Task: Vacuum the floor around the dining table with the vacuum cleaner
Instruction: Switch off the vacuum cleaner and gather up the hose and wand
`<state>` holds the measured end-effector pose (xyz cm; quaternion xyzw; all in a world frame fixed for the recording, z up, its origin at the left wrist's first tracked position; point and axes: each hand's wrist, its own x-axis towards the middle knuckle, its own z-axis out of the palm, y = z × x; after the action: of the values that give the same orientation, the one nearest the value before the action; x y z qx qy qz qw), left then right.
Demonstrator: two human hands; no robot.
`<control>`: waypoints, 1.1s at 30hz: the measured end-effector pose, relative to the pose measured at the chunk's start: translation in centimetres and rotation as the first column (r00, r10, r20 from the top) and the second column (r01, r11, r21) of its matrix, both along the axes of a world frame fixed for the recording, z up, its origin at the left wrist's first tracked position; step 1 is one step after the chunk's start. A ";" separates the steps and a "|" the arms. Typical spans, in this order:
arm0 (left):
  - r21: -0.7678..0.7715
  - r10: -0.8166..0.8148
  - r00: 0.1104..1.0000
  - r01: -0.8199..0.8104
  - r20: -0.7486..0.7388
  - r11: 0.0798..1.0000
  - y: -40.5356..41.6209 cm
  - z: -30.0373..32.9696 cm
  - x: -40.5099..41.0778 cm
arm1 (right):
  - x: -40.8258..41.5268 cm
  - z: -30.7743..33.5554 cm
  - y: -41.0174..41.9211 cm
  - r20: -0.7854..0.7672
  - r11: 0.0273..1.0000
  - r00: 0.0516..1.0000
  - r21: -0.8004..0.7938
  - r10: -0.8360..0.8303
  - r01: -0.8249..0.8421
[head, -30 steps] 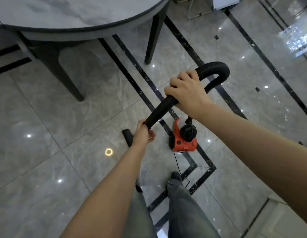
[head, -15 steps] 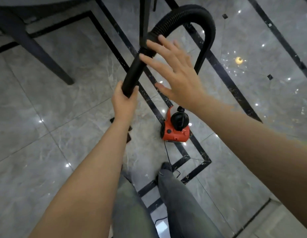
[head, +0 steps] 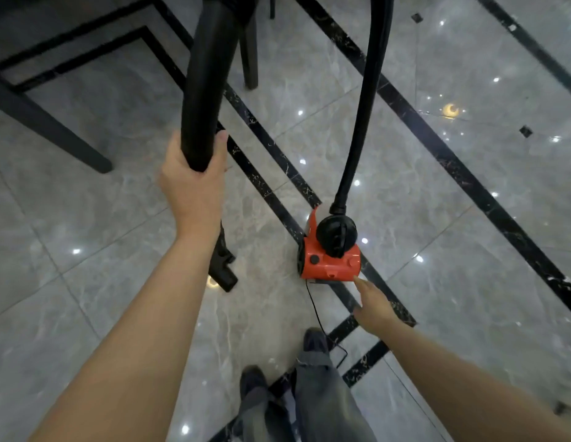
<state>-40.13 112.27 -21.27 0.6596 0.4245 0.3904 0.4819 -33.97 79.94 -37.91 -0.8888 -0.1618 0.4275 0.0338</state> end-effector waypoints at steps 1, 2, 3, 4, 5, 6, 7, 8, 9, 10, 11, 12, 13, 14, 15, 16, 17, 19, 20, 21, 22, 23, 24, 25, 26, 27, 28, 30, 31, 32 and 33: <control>0.025 0.007 1.000 -0.008 0.027 1.000 0.3 -0.3 0.2 | -0.1 -2.0 0.4 -0.027 0.999 0.999 -0.003 0.040 -0.040; 0.062 0.012 0.999 -0.015 0.051 0.998 0.8 -1.0 0.3 | -0.2 -4.5 1.2 -0.043 0.997 0.996 0.001 0.082 -0.082; 0.086 0.023 0.997 -0.029 0.075 0.996 1.1 -1.3 0.3 | -0.4 -6.6 1.6 -0.053 0.992 0.991 -0.001 0.125 -0.126; 0.120 0.027 0.994 -0.039 0.102 0.992 1.5 -1.7 0.4 | -0.5 -8.7 2.4 -0.058 0.986 0.984 0.001 0.166 -0.167; 0.148 0.022 0.991 -0.041 0.130 0.988 1.8 -2.3 0.4 | -0.8 -10.7 3.0 -0.047 0.982 0.981 0.002 0.189 -0.189; 0.183 0.013 0.988 -0.042 0.154 0.982 2.0 -3.4 0.1 | -1.3 -13.2 3.6 -0.027 0.977 0.977 0.005 0.211 -0.211; 0.216 -0.002 0.984 -0.037 0.176 0.976 2.2 -4.2 -0.1 | -1.5 -15.2 4.2 -0.016 0.975 0.975 0.014 0.222 -0.221; 0.249 -0.020 0.981 -0.030 0.194 0.968 2.2 -4.9 -0.3 | -2.0 -17.2 4.4 -0.006 0.976 0.977 0.018 0.215 -0.215; 0.299 -0.033 0.976 -0.034 0.216 0.954 2.2 -5.7 -0.5 | -2.5 -19.8 4.6 0.017 0.976 0.976 0.032 0.217 -0.217; 0.339 -0.051 0.972 -0.030 0.228 0.940 2.3 -6.2 -0.6 | -2.9 -21.6 4.8 0.041 0.974 0.975 0.039 0.219 -0.221; 0.361 -0.067 0.971 -0.021 0.228 0.932 2.2 -6.7 -0.8 | -3.5 -22.9 4.7 0.117 0.972 0.970 0.068 0.215 -0.224; 0.385 -0.076 0.967 -0.024 0.242 0.923 2.4 -7.0 -0.9 | -3.1 -24.9 4.9 0.244 0.960 0.945 0.120 0.218 -0.252; 0.399 -0.089 0.964 -0.019 0.251 0.917 2.4 -7.1 -1.0 | -2.7 -26.8 4.2 0.311 0.942 0.924 0.178 0.220 -0.284; 0.418 -0.094 0.959 -0.027 0.266 0.908 2.5 -7.2 -1.1 | -2.1 -28.8 3.8 0.404 0.919 0.883 0.200 0.239 -0.340; 0.440 -0.096 0.954 -0.041 0.283 0.897 2.9 -7.3 -1.2 | -1.3 -31.8 3.5 0.485 0.896 0.835 0.201 0.259 -0.395; 0.447 -0.095 0.953 -0.045 0.286 0.894 3.0 -7.3 -1.2 | -1.2 -34.5 3.0 0.546 0.882 0.789 0.177 0.281 -0.437; 0.448 -0.091 0.953 -0.051 0.290 0.893 3.2 -7.2 -1.2 | -1.0 -35.8 2.6 0.566 0.880 0.761 0.123 0.318 -0.459; 0.448 -0.087 0.949 -0.061 0.303 0.892 3.5 -7.1 -1.4 | -1.4 -37.7 2.4 0.402 0.926 0.869 0.114 0.288 -0.360; 0.452 -0.088 0.948 -0.063 0.305 0.890 3.7 -7.2 -1.5 | -1.8 -37.0 2.7 0.331 0.941 0.910 0.140 0.250 -0.309; 0.459 -0.089 0.948 -0.064 0.305 0.886 3.9 -7.3 -1.6 | -2.0 -36.6 3.3 0.303 0.949 0.929 0.163 0.211 -0.269; 0.467 -0.088 0.947 -0.069 0.307 0.882 4.0 -7.4 -1.6 | -1.9 -36.1 4.0 0.236 0.970 0.957 0.134 0.170 -0.205; 0.474 -0.087 0.945 -0.078 0.316 0.877 4.2 -7.6 -1.6 | -1.7 -34.3 5.1 0.228 0.982 0.964 0.099 0.135 -0.161; 0.480 -0.088 0.942 -0.084 0.324 0.873 4.4 -7.7 -1.4 | -1.8 -33.2 5.8 0.247 0.984 0.961 0.100 0.121 -0.149; 0.488 -0.086 0.942 -0.089 0.325 0.868 4.5 -8.0 -1.3 | -1.8 -32.5 6.4 0.262 0.982 0.960 0.124 0.103 -0.139; 0.499 -0.082 0.943 -0.096 0.322 0.861 4.7 -8.1 -1.3 | -2.0 -32.2 6.9 0.277 0.981 0.955 0.131 0.103 -0.144; 0.508 -0.077 0.944 -0.102 0.320 0.855 4.6 -8.3 -1.3 | -2.3 -31.8 7.1 0.265 0.987 0.960 0.103 0.090 -0.121; 0.513 -0.074 0.944 -0.108 0.321 0.852 4.6 -8.4 -1.3 | -2.3 -31.7 7.3 0.247 0.992 0.966 0.074 0.079 -0.100; 0.492 -0.069 0.938 -0.114 0.339 0.863 4.2 -8.8 -1.2 | -2.5 -31.5 7.3 0.250 0.996 0.966 0.047 0.062 -0.077; 0.470 -0.058 0.934 -0.122 0.351 0.874 4.0 -9.3 -1.3 | -2.6 -31.5 7.1 0.254 0.997 0.965 0.033 0.064 -0.075; 0.445 -0.047 0.932 -0.128 0.360 0.886 3.7 -9.9 -1.3 | -2.5 -31.7 7.1 0.267 0.997 0.962 0.030 0.057 -0.067; 0.415 -0.047 0.930 -0.117 0.364 0.902 3.3 -10.6 -1.2 | -2.3 -31.6 7.0 0.280 0.998 0.959 0.035 0.038 -0.050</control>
<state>-41.33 115.55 -31.87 0.6573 0.2426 0.5988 0.3880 -36.29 86.92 -69.54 -0.9355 -0.1935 0.2949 0.0195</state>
